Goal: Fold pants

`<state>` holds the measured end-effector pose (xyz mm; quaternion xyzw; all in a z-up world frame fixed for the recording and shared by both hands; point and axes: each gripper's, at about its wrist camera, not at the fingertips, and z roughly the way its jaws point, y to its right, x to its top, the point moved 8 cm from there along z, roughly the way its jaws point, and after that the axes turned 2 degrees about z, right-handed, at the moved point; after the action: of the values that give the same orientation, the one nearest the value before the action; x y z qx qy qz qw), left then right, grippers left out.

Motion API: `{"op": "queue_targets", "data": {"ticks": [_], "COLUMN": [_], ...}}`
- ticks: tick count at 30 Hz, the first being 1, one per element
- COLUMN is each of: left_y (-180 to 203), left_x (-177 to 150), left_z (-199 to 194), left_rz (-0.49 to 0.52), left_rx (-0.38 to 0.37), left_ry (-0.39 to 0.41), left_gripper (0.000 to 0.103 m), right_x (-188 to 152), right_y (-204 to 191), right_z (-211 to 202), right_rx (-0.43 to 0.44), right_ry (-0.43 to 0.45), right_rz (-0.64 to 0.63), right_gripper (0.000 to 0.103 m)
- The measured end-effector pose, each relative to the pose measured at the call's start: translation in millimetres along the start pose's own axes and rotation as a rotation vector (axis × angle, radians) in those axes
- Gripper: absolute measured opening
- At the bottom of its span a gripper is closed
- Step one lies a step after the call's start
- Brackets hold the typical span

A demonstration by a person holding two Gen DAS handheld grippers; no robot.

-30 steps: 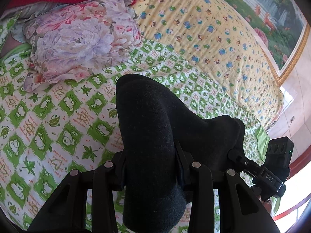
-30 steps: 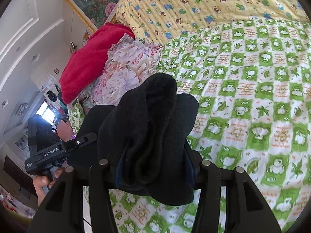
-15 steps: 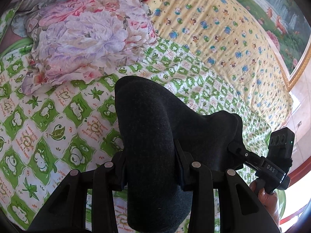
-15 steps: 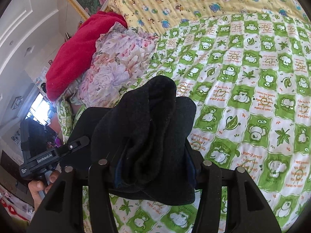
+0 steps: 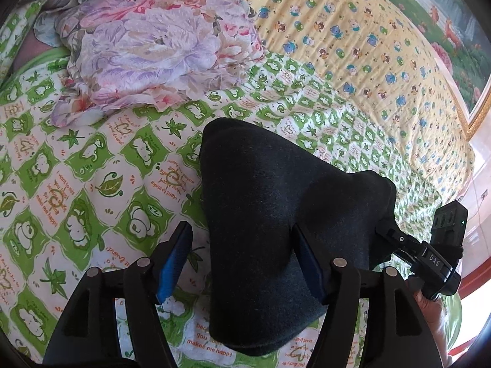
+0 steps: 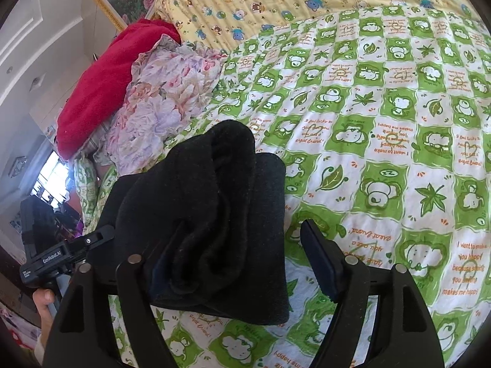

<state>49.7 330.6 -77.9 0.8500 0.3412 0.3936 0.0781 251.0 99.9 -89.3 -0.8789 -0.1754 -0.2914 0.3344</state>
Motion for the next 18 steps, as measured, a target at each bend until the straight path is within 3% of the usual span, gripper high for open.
{"op": "queue_targets", "data": {"ticks": [9, 18], "left_y": [11, 27], "left_x": [-4, -23], "left_z": [-33, -54], "left_rz": [0.052, 0.168], "left_rx": [0.034, 0.092], "left_ry": [0.027, 0.032], "left_gripper": [0.08, 0.082], "right_x": [-2, -18], "right_y": [-31, -73], "right_z": [-32, -69], "right_rx": [0.051, 0.085], "right_ry": [0.026, 0.045], "right_rz": [-0.032, -0.195], "right_gripper": [0.085, 0.097]}}
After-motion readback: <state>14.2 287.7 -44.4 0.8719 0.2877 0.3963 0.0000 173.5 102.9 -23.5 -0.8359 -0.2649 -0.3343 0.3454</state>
